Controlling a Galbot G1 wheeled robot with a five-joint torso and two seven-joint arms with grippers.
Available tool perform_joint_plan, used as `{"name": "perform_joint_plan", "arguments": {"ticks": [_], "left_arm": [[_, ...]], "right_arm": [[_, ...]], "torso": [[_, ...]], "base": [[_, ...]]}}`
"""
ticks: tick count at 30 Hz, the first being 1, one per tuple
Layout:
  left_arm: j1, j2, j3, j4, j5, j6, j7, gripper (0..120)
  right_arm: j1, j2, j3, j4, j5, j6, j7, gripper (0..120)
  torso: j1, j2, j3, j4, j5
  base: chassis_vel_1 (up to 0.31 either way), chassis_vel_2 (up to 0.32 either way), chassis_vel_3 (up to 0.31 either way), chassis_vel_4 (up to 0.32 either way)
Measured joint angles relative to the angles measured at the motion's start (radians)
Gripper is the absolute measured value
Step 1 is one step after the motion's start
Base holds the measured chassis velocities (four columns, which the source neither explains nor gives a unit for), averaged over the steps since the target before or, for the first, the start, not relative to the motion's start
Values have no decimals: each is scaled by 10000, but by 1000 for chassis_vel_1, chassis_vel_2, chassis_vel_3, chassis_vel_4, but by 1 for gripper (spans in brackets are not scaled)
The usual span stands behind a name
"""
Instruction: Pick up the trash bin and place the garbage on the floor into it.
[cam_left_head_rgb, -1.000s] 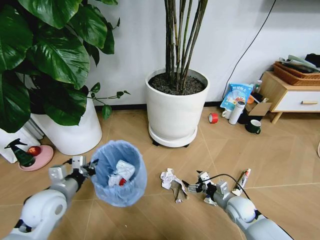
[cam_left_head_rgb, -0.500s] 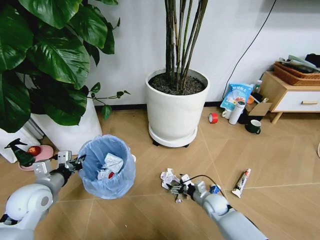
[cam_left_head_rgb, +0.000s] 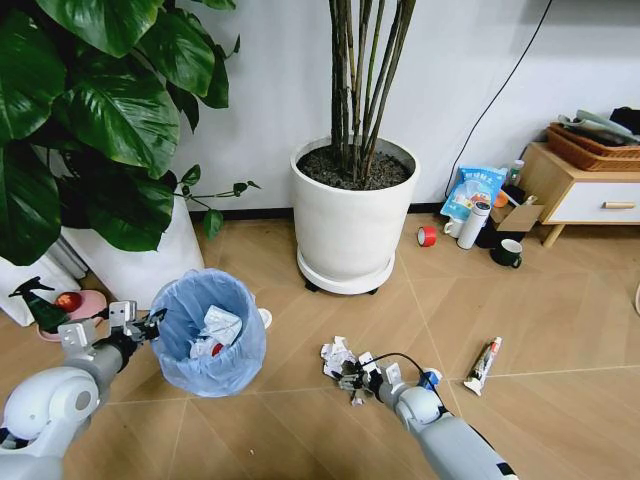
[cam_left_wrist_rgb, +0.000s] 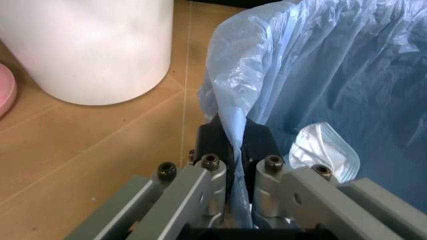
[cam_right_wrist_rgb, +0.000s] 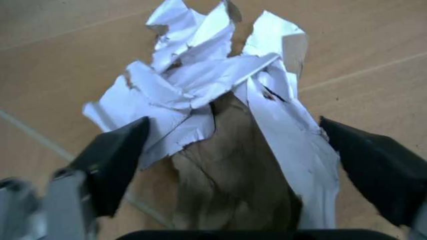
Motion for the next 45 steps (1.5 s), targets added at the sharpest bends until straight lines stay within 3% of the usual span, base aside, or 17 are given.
{"name": "perform_joint_plan", "arguments": {"ticks": [3, 6, 10, 13, 14, 23, 36, 40, 45], "left_arm": [[16, 0, 41, -52, 1, 0, -18, 0], [2, -2, 139, -144, 1, -1, -73, 0], [0, -1, 175, -196, -2, -1, -95, 0], [57, 10, 196, -265, -9, -1, -116, 0], [57, 10, 196, -265, -9, -1, -116, 0], [149, 37, 171, -365, -26, 0, -160, 0], [23, 61, 458, -394, -43, -1, -331, 0], [-148, 45, 611, -326, -35, 0, -361, 0], [-396, -15, 848, -208, -8, 36, -382, 0]], "right_arm": [[13, 29, 49, -106, -47, 74, -51, 81], [18, 65, 93, -272, -119, 203, -69, 65], [33, 101, 124, -364, -160, 272, -76, 57], [98, 206, 205, -594, -235, 424, -75, 40], [98, 206, 205, -594, -235, 424, -75, 40], [15, 165, 353, -266, -219, 452, -8, 3], [-294, -393, 617, 1949, 282, 470, 91, 0], [-234, -873, 586, 3176, 749, 300, 120, 0], [479, -1836, 326, 5230, 2238, -608, 456, 0]], "torso": [[0, 0, 0, 0, 1], [0, 0, 0, 0, 0], [0, 0, -1, -1, 1], [0, 0, -2, 0, 0], [0, 0, -2, 0, 0], [0, 0, 0, 0, 1], [0, 0, 0, 1, 2], [0, 0, 0, 0, 3], [0, 0, 0, -4, 2]], "base": [[0, 0, 0, 0], [0, 0, 0, 0], [0, 0, 0, 0], [0, 0, 0, 0], [0, 0, 0, 0], [0, 0, 0, 0], [0, 0, 0, 0], [0, 0, 0, 0], [0, 0, 0, 0]]}}
